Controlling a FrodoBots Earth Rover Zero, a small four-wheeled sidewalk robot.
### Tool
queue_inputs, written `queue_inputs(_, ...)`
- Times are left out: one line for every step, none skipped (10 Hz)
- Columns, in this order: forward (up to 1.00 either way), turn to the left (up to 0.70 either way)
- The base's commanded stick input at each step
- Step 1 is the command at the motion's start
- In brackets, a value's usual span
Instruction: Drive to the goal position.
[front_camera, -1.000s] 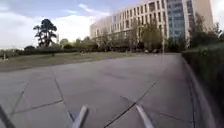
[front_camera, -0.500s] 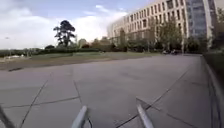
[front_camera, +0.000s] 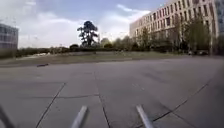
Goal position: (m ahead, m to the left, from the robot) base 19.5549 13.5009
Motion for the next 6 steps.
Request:
queue_inputs(0.00,0.70)
queue_inputs(0.00,0.70)
queue_inputs(0.00,0.70)
queue_inputs(0.00,0.70)
queue_inputs(0.00,0.70)
queue_inputs(0.00,0.70)
